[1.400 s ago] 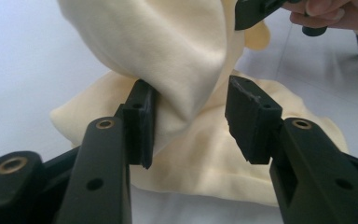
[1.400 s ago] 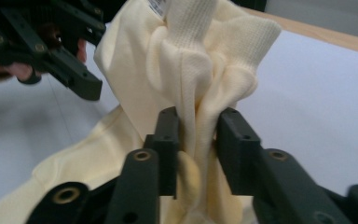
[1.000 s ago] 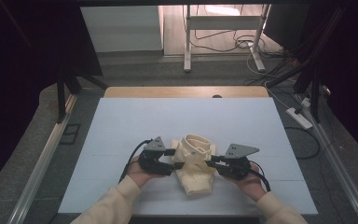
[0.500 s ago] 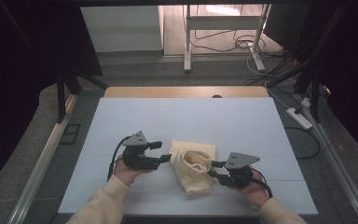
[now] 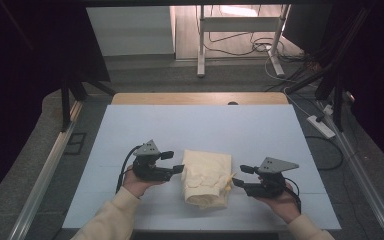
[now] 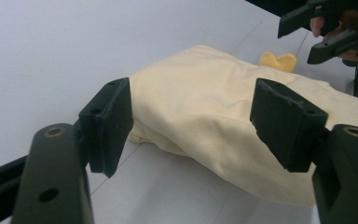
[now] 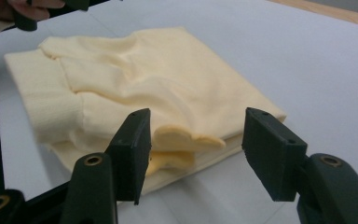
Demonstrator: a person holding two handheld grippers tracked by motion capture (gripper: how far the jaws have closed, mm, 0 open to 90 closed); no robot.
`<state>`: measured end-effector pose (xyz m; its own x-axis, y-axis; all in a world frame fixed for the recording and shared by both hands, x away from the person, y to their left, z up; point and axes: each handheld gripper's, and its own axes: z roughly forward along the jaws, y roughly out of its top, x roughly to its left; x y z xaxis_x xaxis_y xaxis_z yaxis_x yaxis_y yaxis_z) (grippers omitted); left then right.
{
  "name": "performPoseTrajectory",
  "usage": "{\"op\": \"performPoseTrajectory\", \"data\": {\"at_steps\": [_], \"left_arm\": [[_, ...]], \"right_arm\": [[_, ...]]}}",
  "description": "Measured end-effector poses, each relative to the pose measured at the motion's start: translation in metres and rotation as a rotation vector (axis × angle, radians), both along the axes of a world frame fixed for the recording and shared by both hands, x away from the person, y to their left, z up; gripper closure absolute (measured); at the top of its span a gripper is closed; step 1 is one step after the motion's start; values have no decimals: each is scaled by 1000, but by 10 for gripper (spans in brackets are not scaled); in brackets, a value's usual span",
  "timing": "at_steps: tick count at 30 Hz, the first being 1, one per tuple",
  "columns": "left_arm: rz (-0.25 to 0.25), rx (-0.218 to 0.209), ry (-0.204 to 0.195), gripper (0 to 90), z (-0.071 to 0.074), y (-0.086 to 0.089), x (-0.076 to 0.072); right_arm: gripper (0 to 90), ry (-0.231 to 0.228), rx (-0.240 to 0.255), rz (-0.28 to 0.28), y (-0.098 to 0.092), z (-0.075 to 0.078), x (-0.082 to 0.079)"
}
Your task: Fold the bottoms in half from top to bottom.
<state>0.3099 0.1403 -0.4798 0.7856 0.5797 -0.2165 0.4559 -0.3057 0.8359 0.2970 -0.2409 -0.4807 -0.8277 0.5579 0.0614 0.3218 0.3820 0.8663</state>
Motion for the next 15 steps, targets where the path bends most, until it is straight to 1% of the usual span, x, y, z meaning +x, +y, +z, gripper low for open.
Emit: {"op": "performPoseTrajectory", "data": {"at_steps": [2, 9, 12, 15], "left_arm": [[-2, 1, 1, 299, 0, 0, 0], [-1, 1, -4, 297, 1, 1, 0], [5, -7, -2, 295, 1, 3, 0], [7, -4, -1, 295, 1, 5, 0]], "right_arm": [[416, 4, -7, -5, 4, 2, 2], [404, 24, 7, 15, 22, 10, 10], [404, 24, 8, 26, 30, 12, 11], [398, 18, 0, 43, 38, 13, 10]]}}
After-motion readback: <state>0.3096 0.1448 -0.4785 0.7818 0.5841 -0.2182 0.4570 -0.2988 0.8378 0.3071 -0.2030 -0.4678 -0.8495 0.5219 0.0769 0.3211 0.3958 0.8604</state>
